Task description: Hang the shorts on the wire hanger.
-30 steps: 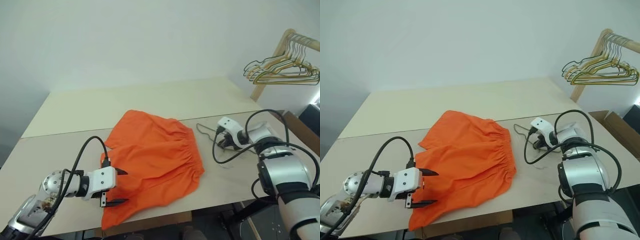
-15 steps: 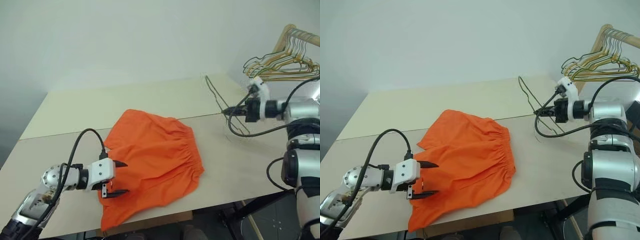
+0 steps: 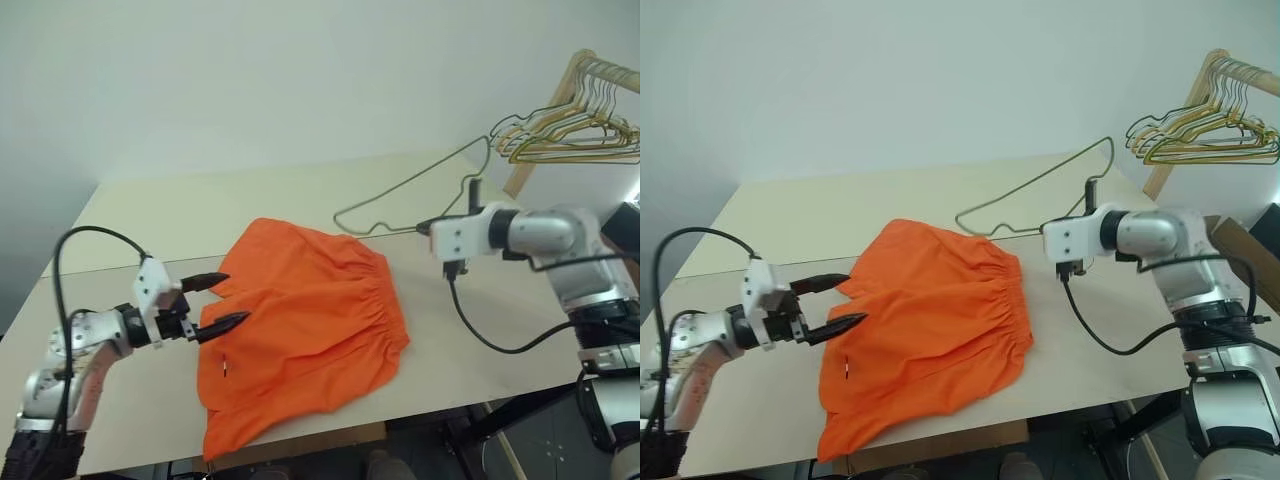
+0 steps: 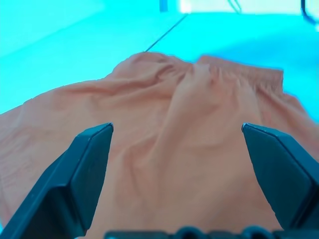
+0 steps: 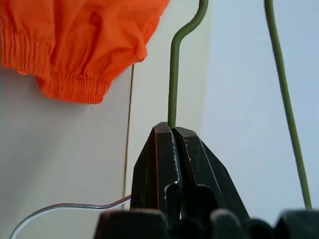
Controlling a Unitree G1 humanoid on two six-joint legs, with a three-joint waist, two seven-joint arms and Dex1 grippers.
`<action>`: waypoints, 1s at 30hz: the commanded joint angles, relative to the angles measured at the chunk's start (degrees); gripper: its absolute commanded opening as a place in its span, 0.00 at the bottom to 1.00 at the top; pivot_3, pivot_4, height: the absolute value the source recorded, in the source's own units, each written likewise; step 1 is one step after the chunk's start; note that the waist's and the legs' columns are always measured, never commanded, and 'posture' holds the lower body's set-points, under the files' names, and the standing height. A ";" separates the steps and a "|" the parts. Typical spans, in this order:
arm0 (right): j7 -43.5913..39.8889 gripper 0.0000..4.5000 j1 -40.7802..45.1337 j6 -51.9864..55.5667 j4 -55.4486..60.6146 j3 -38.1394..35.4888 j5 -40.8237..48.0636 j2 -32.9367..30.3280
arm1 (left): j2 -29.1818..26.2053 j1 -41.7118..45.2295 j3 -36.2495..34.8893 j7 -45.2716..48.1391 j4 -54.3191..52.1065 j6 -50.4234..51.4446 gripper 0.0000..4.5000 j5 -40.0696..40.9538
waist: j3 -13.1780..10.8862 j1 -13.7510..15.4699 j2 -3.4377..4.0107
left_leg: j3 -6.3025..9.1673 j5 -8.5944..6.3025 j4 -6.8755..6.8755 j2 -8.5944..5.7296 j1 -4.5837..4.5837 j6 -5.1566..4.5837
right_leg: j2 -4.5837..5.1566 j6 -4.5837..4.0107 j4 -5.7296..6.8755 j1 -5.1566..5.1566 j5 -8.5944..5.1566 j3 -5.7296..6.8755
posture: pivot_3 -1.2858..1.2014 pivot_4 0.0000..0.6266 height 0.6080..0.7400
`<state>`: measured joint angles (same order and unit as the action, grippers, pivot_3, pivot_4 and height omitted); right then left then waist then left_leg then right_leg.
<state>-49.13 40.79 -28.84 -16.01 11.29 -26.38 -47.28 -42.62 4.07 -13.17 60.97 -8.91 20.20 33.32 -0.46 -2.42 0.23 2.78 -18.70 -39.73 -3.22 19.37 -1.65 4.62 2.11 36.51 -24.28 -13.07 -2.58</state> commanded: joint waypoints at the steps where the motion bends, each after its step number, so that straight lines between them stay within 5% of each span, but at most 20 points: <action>1: 7.41 0.01 1.02 -7.58 4.75 1.24 -5.27 -0.78 | 0.12 4.80 -1.41 0.67 1.28 2.61 1.00 3.87 | 0.00 0.00 -0.01 | 0.01 0.00 0.00 0.02 0.00 0.00 | -0.03 0.00 -0.01 0.01 0.00 0.00 | 0.50 0.00 1.00; 12: 33.13 0.01 9.95 -34.03 5.61 8.95 -32.28 -8.01 | 4.84 29.41 2.95 -4.57 9.63 18.93 1.00 9.84 | -0.09 -0.89 -0.23 | -0.01 0.20 -0.03 0.02 0.01 0.34 | -0.19 -0.01 -0.23 0.06 0.00 -0.04 | 0.49 0.00 1.00; 30: 38.09 0.01 15.74 -39.44 8.43 13.68 -39.07 -3.83 | 21.84 43.64 7.64 -21.51 6.99 29.72 1.00 11.18 | -0.14 -4.58 -0.46 | -0.06 0.22 -0.12 0.04 -0.06 0.35 | -0.21 0.05 -0.23 0.19 0.03 -0.26 | 0.48 0.00 1.00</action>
<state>-11.79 55.10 -68.30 -9.03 25.92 -65.73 -51.12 -21.48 45.09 -5.03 42.65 -1.54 50.37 45.47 -0.60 -7.00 -0.23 2.73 -18.48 -39.85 -3.19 19.31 -1.30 4.41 2.17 36.27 -24.09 -13.03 -2.84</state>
